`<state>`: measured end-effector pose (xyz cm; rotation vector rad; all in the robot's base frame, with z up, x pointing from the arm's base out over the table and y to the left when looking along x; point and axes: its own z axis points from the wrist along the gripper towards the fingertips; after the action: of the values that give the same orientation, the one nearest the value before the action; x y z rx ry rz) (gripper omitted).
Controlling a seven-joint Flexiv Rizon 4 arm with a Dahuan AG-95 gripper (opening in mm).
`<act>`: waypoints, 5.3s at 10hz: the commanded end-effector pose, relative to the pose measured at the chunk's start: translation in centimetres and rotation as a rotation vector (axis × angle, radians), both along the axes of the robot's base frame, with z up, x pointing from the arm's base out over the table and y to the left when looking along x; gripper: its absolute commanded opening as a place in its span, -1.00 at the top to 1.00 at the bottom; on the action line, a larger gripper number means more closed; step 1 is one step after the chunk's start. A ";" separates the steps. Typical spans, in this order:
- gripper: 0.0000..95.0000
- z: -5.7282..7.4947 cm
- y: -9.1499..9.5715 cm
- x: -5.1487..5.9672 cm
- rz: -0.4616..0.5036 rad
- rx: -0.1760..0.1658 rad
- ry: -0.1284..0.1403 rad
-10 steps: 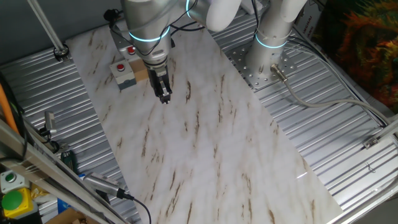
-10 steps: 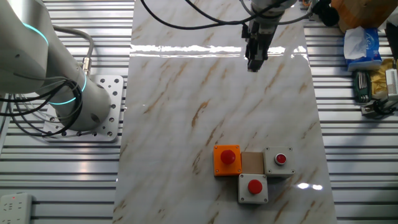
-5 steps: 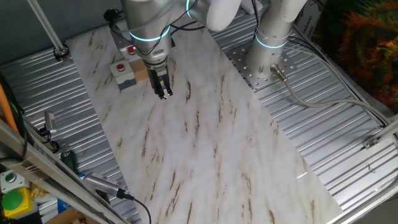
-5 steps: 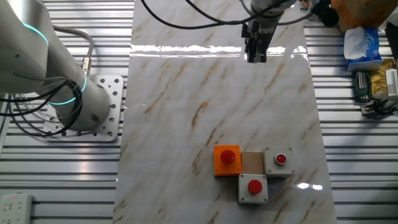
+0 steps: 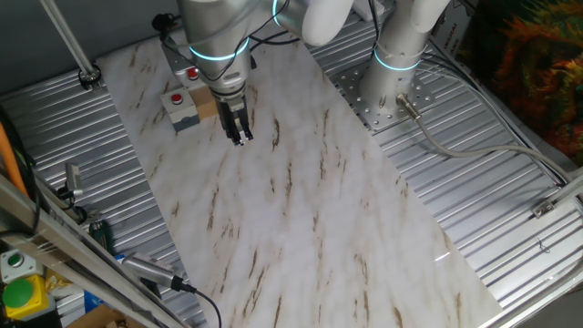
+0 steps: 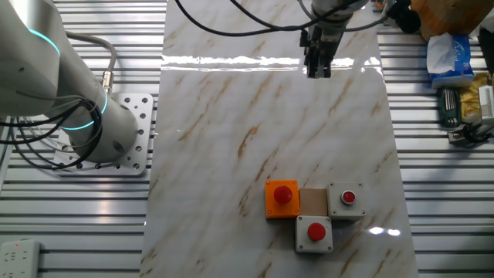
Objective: Approach and touch the side of the small block
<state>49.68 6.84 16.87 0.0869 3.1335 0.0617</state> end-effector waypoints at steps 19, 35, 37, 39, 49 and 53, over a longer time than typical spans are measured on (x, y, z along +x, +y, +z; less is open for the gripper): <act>1.00 -14.3 -3.6 -3.6 0.114 -0.012 0.004; 1.00 -12.7 -15.7 -1.8 0.200 -0.002 -0.004; 1.00 -12.6 -15.9 -1.6 0.203 -0.002 -0.003; 1.00 -12.2 -16.5 -1.1 0.210 -0.002 0.000; 1.00 -12.3 -18.6 -0.3 0.224 -0.001 -0.002; 1.00 -12.3 -18.8 -0.2 0.228 -0.004 -0.002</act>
<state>49.42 -11.94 4.60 -0.2712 3.1246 0.0555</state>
